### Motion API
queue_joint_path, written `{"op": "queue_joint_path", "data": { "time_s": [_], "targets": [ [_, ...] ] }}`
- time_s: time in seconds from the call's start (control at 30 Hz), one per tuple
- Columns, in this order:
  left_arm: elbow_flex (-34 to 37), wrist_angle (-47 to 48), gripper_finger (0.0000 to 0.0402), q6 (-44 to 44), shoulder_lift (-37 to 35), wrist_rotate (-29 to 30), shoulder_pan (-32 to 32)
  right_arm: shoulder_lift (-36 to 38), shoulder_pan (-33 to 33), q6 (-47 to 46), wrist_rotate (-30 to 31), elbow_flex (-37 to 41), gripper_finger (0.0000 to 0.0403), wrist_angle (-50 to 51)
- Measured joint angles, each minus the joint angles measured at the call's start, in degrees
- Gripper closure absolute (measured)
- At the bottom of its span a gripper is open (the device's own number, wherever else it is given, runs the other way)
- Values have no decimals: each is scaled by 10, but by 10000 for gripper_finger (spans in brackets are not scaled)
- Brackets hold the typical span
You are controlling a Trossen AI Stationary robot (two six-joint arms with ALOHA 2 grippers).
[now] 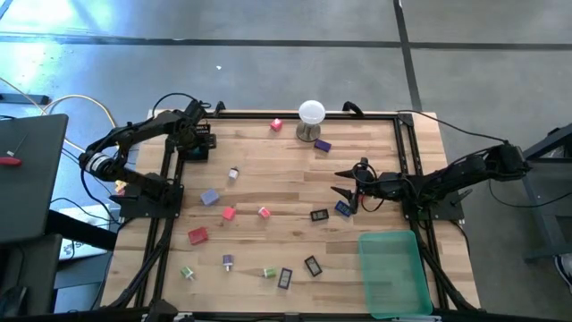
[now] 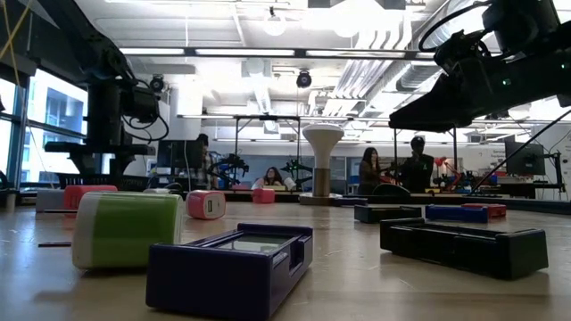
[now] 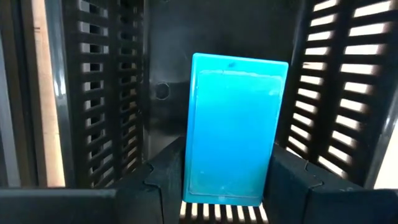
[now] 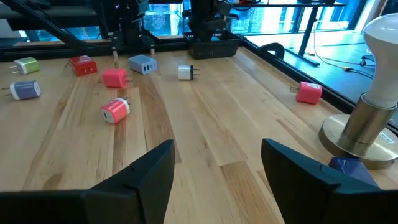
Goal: Pick & Place Office items
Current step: Put the light blue digital clock into the black bin, then put the white charger adapter into the green bin
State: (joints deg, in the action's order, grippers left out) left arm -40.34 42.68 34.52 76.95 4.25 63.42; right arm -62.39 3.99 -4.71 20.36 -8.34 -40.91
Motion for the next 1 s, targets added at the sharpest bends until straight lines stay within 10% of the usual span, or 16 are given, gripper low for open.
{"op": "queue_joint_path", "data": {
  "time_s": [1.0],
  "targets": [
    [-21,23,171,-43,-5,-15,-21,0,0,0,0,0,176,0]
  ]
}}
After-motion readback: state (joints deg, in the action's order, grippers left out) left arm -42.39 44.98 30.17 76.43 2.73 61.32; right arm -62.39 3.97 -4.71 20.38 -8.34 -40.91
